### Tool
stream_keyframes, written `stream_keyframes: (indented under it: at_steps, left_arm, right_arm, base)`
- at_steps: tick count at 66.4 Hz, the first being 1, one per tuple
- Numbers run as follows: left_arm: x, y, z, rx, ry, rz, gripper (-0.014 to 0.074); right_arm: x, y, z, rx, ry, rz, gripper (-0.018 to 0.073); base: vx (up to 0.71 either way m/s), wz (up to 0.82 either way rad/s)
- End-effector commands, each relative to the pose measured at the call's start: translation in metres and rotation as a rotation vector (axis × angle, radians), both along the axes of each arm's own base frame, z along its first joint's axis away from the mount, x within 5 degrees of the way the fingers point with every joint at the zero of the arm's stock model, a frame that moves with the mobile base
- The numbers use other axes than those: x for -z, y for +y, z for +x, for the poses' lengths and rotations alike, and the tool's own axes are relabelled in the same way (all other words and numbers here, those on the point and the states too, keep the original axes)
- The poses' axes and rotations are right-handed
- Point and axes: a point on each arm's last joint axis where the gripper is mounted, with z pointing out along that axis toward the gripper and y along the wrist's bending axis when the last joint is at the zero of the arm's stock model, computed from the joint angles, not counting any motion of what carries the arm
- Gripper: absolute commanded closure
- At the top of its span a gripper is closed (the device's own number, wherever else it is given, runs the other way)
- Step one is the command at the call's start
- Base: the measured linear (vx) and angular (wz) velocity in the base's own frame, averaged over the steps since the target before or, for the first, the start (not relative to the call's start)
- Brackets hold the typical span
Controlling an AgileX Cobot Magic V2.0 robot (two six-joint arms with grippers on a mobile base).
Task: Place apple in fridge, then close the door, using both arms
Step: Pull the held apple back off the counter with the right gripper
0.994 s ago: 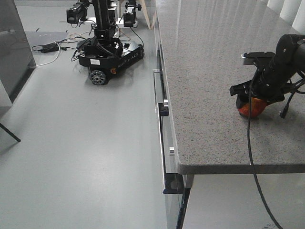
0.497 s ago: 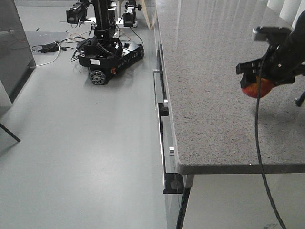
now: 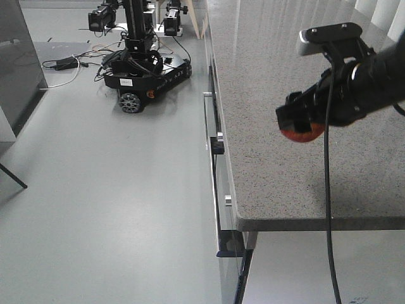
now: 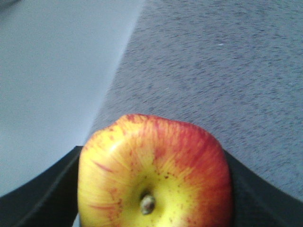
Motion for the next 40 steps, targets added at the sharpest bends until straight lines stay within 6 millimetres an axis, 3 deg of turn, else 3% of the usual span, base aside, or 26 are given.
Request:
stream_keyframes:
  at_steps: [1,21,40]
  left_arm:
    - [0.002,0.000,-0.001,0.003,-0.059,-0.007,0.0602]
    - [0.002,0.000,-0.001,0.003,-0.059,-0.007,0.0602]
    - [0.002,0.000,-0.001,0.003,-0.059,-0.007,0.0602]
  right_arm:
    - [-0.029,0.006,-0.032,-0.041,-0.165,0.047,0.0365]
    - [-0.012,0.007,-0.117,-0.136,-0.169,0.104,0.0365]
    - [-0.003,-0.013,-0.171,-0.139,-0.243,0.152,0.0365]
  base:
    - [0.00,0.00]
    - [0.00,0.00]
    - [0.00,0.00]
